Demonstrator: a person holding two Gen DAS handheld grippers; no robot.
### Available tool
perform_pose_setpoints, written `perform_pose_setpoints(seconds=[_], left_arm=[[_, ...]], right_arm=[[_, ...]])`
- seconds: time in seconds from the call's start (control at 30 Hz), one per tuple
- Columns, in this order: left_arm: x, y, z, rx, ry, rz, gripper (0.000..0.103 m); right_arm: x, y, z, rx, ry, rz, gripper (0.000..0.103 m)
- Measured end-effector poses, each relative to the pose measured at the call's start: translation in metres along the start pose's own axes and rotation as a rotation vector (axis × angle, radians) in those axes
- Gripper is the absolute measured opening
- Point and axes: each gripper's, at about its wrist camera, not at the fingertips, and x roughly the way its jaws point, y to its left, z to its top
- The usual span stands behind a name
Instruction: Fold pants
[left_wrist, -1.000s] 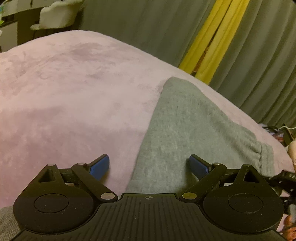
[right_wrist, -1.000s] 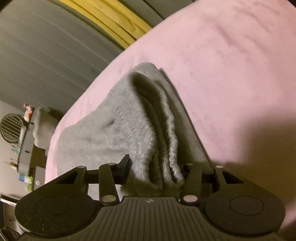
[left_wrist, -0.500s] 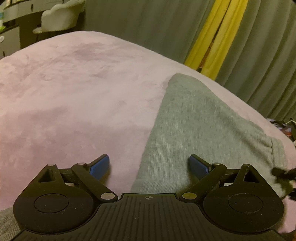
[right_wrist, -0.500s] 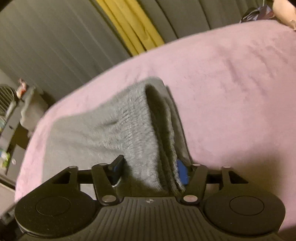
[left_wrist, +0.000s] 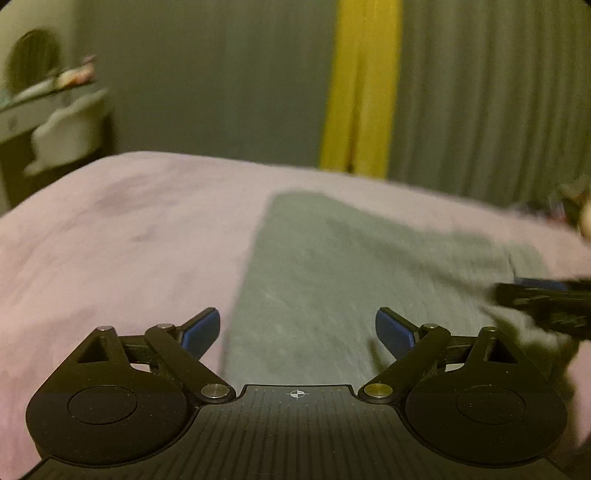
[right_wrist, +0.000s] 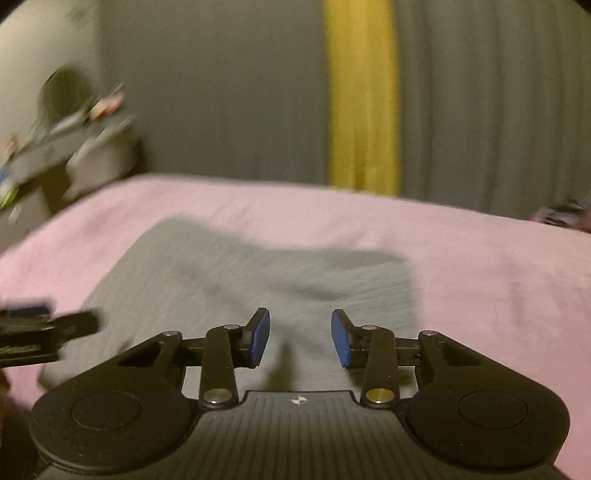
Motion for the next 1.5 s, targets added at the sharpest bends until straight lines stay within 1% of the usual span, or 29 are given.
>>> perform_pose_setpoints(seconds=[0.07,0.1,0.13,0.2,0.3,0.37,0.47,0.5,0.53,0.57,0.63,0.7,0.77,0.8,0.83,0.87,0.9,0.97,1.0,1.03,1.1,1.13,1.17,1.23,1.27,1.3,1.33,1.4,1.5], left_arm=[[0.026,-0.001,-0.004,0.017,0.128,0.059,0.095],[0.038,0.006,-0.006,-0.021,0.168,0.078,0.098],[0.041,0.013,-0.005,-0.067,0.173,0.076,0.099],[0.042,0.019,-0.003,-0.094,0.157,0.092,0.1],[0.035,0.021,-0.004,-0.091,0.132,0.099,0.099],[0.025,0.025,-0.003,-0.12,0.093,0.103,0.095],[0.009,0.035,0.0,-0.187,0.016,0.095,0.092],[0.005,0.039,0.001,-0.205,-0.005,0.086,0.091],[0.001,0.043,0.002,-0.226,-0.025,0.053,0.091],[-0.002,0.046,0.003,-0.244,-0.036,0.021,0.091],[-0.003,0.048,0.003,-0.261,-0.037,-0.007,0.092],[0.004,0.046,0.003,-0.251,0.025,-0.037,0.095],[0.019,0.042,0.0,-0.239,0.165,-0.126,0.096],[0.026,0.037,-0.001,-0.214,0.227,-0.111,0.096],[0.031,0.033,-0.001,-0.182,0.25,-0.046,0.098],[0.03,0.033,0.001,-0.174,0.228,0.009,0.098],[0.028,0.037,0.003,-0.189,0.203,0.032,0.098],[0.023,0.055,0.009,-0.277,0.168,0.042,0.098],[0.022,0.066,0.01,-0.337,0.162,0.027,0.097],[0.02,0.078,0.009,-0.413,0.159,0.02,0.097],[0.017,0.103,0.005,-0.573,0.157,-0.013,0.097],[0.017,0.114,0.003,-0.631,0.169,-0.076,0.096],[0.018,0.118,0.004,-0.652,0.19,-0.142,0.096],[0.015,0.122,0.002,-0.646,0.25,-0.255,0.096],[0.012,0.119,0.0,-0.624,0.276,-0.314,0.096],[0.009,0.115,-0.002,-0.603,0.288,-0.356,0.096],[0.005,0.11,-0.004,-0.593,0.298,-0.381,0.097],[0.003,0.099,-0.009,-0.602,0.313,-0.405,0.097],[0.009,0.084,-0.006,-0.576,0.341,-0.378,0.098]], right_arm=[[0.026,0.011,-0.012,-0.078,0.114,-0.029,0.034],[0.033,0.016,-0.016,-0.132,0.12,-0.043,0.034],[0.036,0.021,-0.017,-0.179,0.108,-0.053,0.034],[0.039,0.024,-0.015,-0.189,0.107,-0.057,0.034],[0.032,0.018,-0.013,-0.128,0.09,-0.021,0.034],[0.008,0.001,-0.022,-0.066,0.08,0.005,0.036],[-0.023,-0.002,-0.027,0.009,0.054,0.087,0.037],[-0.032,-0.002,-0.028,0.023,0.059,0.11,0.038],[-0.034,-0.002,-0.032,0.045,0.083,0.137,0.04],[-0.03,-0.003,-0.036,0.068,0.11,0.147,0.041],[-0.031,-0.002,-0.041,0.084,0.145,0.15,0.041],[-0.03,-0.004,-0.039,0.093,0.158,0.153,0.041],[-0.03,-0.007,-0.033,0.108,0.165,0.163,0.042],[-0.028,-0.012,-0.032,0.124,0.164,0.169,0.043],[-0.032,-0.016,-0.03,0.146,0.156,0.171,0.047],[-0.037,-0.023,-0.028,0.176,0.14,0.18,0.055],[-0.046,-0.033,-0.025,0.224,0.114,0.191,0.06],[-0.057,-0.054,-0.025,0.325,0.068,0.241,0.068],[-0.062,-0.061,-0.026,0.366,0.06,0.261,0.072],[-0.068,-0.071,-0.026,0.41,0.045,0.262,0.08],[-0.07,-0.087,-0.029,0.472,0.017,0.274,0.085],[-0.068,-0.093,-0.03,0.495,0.018,0.26,0.087],[-0.064,-0.099,-0.032,0.52,0.025,0.247,0.087],[-0.054,-0.105,-0.035,0.548,0.037,0.237,0.091],[-0.049,-0.106,-0.036,0.555,0.046,0.203,0.092],[-0.045,-0.108,-0.036,0.572,0.068,0.196,0.092],[-0.04,-0.112,-0.038,0.609,0.087,0.221,0.092],[-0.035,-0.118,-0.042,0.676,0.087,0.25,0.093],[-0.032,-0.118,-0.044,0.693,0.085,0.257,0.095]])
